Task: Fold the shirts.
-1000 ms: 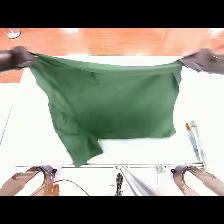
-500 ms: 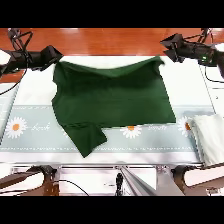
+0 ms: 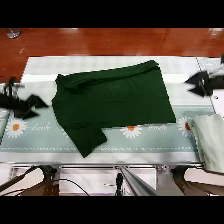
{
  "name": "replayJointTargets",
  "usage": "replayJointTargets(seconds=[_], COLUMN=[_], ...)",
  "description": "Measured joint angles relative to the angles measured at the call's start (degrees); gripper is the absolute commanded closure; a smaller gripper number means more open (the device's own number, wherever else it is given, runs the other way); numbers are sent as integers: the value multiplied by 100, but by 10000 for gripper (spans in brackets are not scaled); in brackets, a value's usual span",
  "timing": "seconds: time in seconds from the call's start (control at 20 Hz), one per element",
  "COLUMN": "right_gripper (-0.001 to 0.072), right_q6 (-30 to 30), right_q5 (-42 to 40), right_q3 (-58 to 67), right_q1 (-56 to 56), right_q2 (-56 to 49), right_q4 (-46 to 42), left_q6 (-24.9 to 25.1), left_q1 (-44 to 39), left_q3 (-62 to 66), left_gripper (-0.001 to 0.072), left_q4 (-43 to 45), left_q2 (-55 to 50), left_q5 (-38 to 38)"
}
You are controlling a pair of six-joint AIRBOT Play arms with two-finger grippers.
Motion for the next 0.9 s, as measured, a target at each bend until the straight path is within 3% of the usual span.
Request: replayJointTargets(seconds=[0.25,0.55,0.6,0.65,0.7,0.75,0.9], right_gripper=[95,95,95,95,95,95,95], right_q6=[-564,-955,-975,-984,-977,-922,-520], right_q5=[-949,-964,-938,-953,-994,-1036,-1099], right_q3=[-2540,-3379,-3403,-3407,-3405,-3399,-3401], right_q1=[-323,-398,-424,-474,-573,-702,-1021], right_q2=[1401,1878,1897,1910,1926,1928,1939], right_q4=[671,1054,1056,1047,988,866,155], left_q6=[704,1029,1064,1088,1108,1130,1272], left_q1=[549,-254,-415,-540,-638,-691,-785], left_q3=[-2146,-2992,-3032,-3056,-3075,-3075,-2938], left_gripper=[7,11,62,228,543,680,680], left_q4=[-1362,-2723,-2894,-3012,-3047,-3047,-3285], left_q2=[699,841,850,852,852,850,857], left_q5=[562,1792,2002,2186,2409,2507,2623])
